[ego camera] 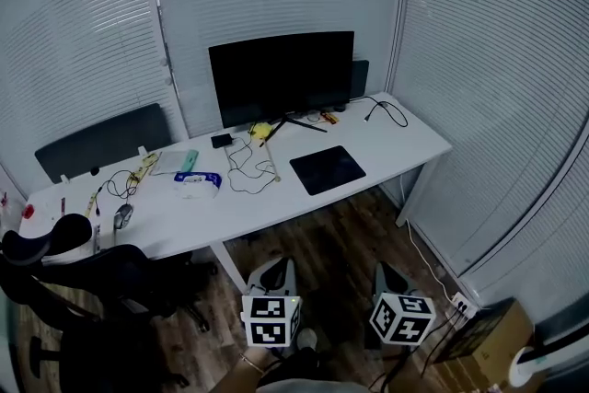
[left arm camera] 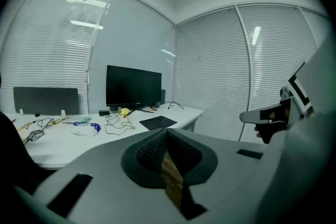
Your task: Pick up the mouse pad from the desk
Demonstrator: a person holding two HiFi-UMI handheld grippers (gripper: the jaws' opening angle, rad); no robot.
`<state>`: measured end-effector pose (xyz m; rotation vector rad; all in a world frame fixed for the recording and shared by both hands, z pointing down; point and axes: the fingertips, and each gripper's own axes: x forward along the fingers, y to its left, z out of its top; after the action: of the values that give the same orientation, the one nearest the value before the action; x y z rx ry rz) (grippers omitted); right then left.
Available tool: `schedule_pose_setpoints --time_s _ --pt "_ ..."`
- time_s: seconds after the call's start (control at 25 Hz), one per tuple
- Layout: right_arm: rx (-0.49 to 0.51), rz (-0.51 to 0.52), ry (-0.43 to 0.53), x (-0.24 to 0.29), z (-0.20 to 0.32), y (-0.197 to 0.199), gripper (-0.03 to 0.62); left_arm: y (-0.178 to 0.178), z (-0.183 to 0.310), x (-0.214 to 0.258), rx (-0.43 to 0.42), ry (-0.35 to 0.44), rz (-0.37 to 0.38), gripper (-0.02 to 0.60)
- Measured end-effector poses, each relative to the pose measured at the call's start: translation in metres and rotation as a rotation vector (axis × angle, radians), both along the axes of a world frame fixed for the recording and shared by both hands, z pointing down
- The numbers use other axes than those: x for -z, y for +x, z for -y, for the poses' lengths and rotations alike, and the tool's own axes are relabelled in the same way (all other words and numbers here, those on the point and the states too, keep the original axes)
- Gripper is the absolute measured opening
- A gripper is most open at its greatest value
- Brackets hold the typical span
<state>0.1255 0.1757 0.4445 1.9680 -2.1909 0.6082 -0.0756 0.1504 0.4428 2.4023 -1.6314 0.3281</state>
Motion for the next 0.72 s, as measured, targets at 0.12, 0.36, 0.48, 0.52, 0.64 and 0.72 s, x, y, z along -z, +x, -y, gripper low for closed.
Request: schedule_pose_setpoints --time_s 0.12,0.36,0.48,0.52,0.64,0.72 --pt "0.004 -0.011 -0.005 -0.002 0.015 0.003 0.034 0.001 0.016 -0.004 0.009 -0.001 -0.008 0.017" --pt "0.002 -0.026 -0.001 0.003 0.052 0.017 0.034 0.012 0.053 -0.005 0.004 -0.001 -0.018 0.017" --pt "0.003 -0.03 0.008 0.009 0.074 0.022 0.034 0.018 0.075 -0.001 0.001 0.009 -0.019 0.017" --pt "0.004 -0.03 0.012 0.011 0.081 0.023 0.034 0.019 0.083 0.001 0.001 0.014 -0.018 0.017" --pt "0.002 -0.03 0.02 0.015 0.103 0.026 0.034 0.022 0.107 0.008 0.001 0.028 -0.015 0.017" --pt "0.001 -0.029 0.021 0.017 0.118 0.028 0.034 0.023 0.121 0.011 0.003 0.033 -0.015 0.017"
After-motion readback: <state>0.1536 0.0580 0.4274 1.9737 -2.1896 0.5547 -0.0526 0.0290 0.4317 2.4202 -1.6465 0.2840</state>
